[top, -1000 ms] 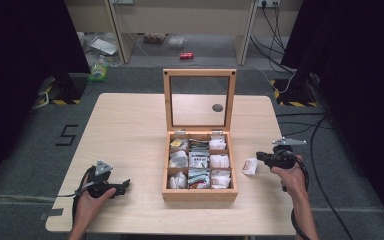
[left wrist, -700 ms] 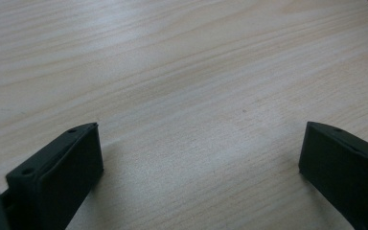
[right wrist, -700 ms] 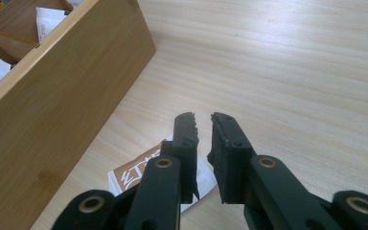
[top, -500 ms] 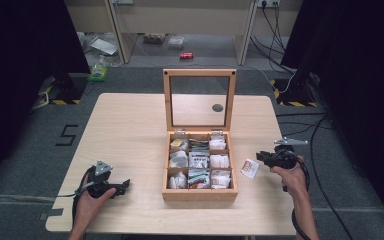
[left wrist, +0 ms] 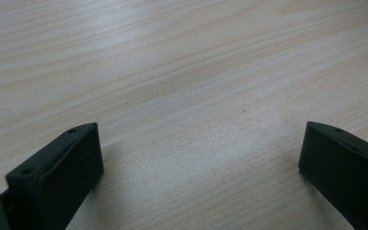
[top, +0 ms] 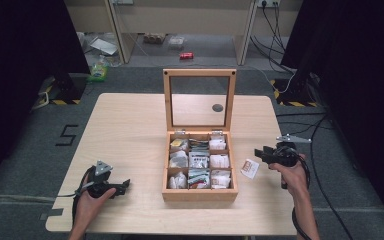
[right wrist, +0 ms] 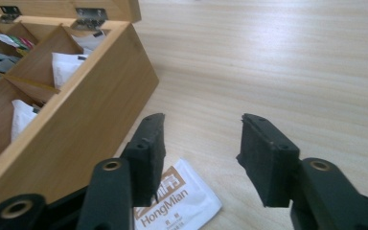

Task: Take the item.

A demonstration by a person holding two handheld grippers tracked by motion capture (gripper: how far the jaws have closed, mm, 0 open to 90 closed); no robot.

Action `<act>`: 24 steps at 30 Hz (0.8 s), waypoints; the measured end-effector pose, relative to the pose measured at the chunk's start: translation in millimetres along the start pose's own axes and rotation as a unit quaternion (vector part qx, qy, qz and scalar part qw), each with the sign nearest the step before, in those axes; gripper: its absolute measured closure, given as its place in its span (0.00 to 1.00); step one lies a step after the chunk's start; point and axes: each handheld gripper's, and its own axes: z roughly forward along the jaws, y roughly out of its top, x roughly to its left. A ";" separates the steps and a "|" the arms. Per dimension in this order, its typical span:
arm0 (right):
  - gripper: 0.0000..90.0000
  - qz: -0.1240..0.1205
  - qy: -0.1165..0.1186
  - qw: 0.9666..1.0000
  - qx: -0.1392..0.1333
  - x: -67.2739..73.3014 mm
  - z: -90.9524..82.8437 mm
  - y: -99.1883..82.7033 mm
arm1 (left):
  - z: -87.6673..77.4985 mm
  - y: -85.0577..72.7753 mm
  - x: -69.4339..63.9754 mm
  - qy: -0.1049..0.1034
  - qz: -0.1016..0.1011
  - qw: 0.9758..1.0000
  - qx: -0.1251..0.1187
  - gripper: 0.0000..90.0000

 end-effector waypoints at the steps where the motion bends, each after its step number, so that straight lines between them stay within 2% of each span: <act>1: 0.52 0.001 -0.001 1.000 -0.002 1.0 0.0 1.3 | 0.0 0.0 0.0 0.000 0.000 1.000 0.000 0.01; 8: 0.45 0.011 0.002 1.000 -0.005 9.9 0.1 7.3 | 0.0 0.0 0.0 0.000 0.000 1.000 0.000 0.01; 18: 0.41 -0.001 0.011 1.000 -0.025 20.7 -1.2 15.7 | 0.0 0.0 0.0 0.000 0.000 1.000 0.000 0.01; 24: 0.39 -0.008 0.023 0.999 -0.027 29.5 0.1 19.9 | 0.1 0.0 -0.1 0.000 0.000 1.000 0.000 0.00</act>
